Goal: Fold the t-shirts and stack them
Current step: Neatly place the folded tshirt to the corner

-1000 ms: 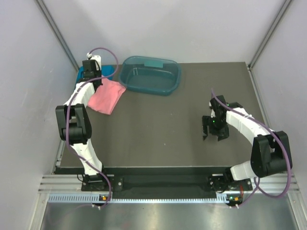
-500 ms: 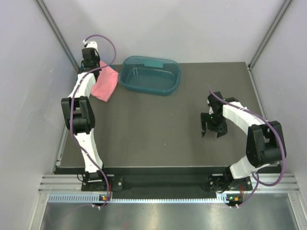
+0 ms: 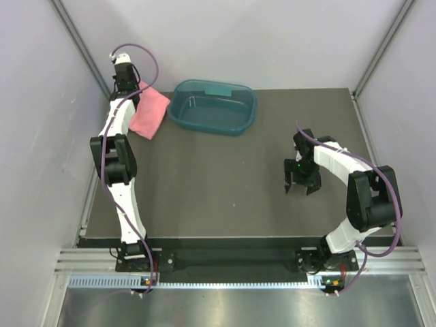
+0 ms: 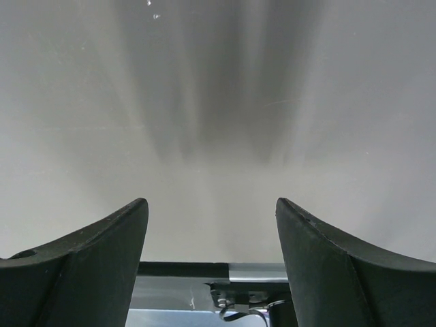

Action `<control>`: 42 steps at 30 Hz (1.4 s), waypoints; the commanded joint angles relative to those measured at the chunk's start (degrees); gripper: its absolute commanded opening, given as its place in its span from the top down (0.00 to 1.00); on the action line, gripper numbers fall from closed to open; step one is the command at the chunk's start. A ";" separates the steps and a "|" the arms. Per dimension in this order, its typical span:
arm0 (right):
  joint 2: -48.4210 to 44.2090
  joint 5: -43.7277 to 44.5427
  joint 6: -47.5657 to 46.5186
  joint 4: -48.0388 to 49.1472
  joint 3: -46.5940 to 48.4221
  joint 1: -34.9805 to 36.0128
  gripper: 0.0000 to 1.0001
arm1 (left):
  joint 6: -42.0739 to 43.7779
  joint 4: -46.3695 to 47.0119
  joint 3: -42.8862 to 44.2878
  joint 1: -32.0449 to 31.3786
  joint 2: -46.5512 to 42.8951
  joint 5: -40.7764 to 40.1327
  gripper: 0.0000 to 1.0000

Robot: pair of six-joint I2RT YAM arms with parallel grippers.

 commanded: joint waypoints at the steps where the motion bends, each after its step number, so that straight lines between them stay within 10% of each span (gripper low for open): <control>1: 0.17 0.42 1.36 1.27 1.60 -0.33 0.24 | -5.21 2.72 2.73 0.31 -2.97 -1.00 1.00; 42: -2.03 0.16 1.89 2.42 -0.95 -0.77 0.24 | -15.07 7.73 -1.40 0.39 -8.51 -0.39 1.00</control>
